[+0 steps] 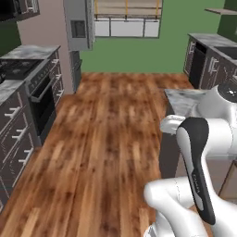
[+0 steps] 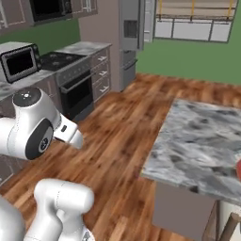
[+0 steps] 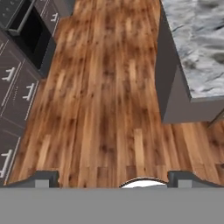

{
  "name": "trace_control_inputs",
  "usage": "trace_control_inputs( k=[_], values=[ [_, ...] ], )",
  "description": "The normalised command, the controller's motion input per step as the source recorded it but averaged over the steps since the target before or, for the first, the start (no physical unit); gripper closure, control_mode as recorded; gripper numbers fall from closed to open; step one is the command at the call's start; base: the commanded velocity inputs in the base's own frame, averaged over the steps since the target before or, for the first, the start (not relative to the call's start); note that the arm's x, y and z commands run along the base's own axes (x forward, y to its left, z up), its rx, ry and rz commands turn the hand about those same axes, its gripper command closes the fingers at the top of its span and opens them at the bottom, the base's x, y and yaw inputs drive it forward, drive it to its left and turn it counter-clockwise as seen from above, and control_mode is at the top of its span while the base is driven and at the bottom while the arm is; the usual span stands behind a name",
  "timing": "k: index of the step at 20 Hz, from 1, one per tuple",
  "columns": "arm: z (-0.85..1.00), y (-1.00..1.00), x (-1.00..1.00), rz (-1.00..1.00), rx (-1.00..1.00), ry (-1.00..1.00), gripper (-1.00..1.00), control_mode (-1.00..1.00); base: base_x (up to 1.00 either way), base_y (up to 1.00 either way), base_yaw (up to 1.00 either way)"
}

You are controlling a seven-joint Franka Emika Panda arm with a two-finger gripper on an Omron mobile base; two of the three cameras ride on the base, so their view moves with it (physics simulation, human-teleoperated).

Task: Take the cheese, fish, and garlic from the fridge and place them on the plate on the dining counter to create an appetizer plate.

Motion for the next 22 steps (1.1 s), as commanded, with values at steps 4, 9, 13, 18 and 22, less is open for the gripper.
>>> trace_control_inputs(
  k=[4, 9, 13, 18, 22],
  values=[
    [0.0, 0.0, 0.0, 0.0, 0.0, 0.0, -1.0, 1.0, 0.84, 0.97, -0.02],
    [0.0, 0.0, 0.0, 0.0, 0.0, 0.0, -1.0, 1.0, 1.0, 0.3, -0.15],
    [0.0, 0.0, 0.0, 0.0, 0.0, 0.0, -1.0, 1.0, 1.0, 0.01, -0.21],
    [0.0, 0.0, 0.0, 0.0, 0.0, 0.0, -1.0, 1.0, 1.0, 0.03, -0.25],
    [0.0, 0.0, 0.0, 0.0, 0.0, 0.0, -1.0, 1.0, 1.0, 0.24, -0.23]
  ],
)
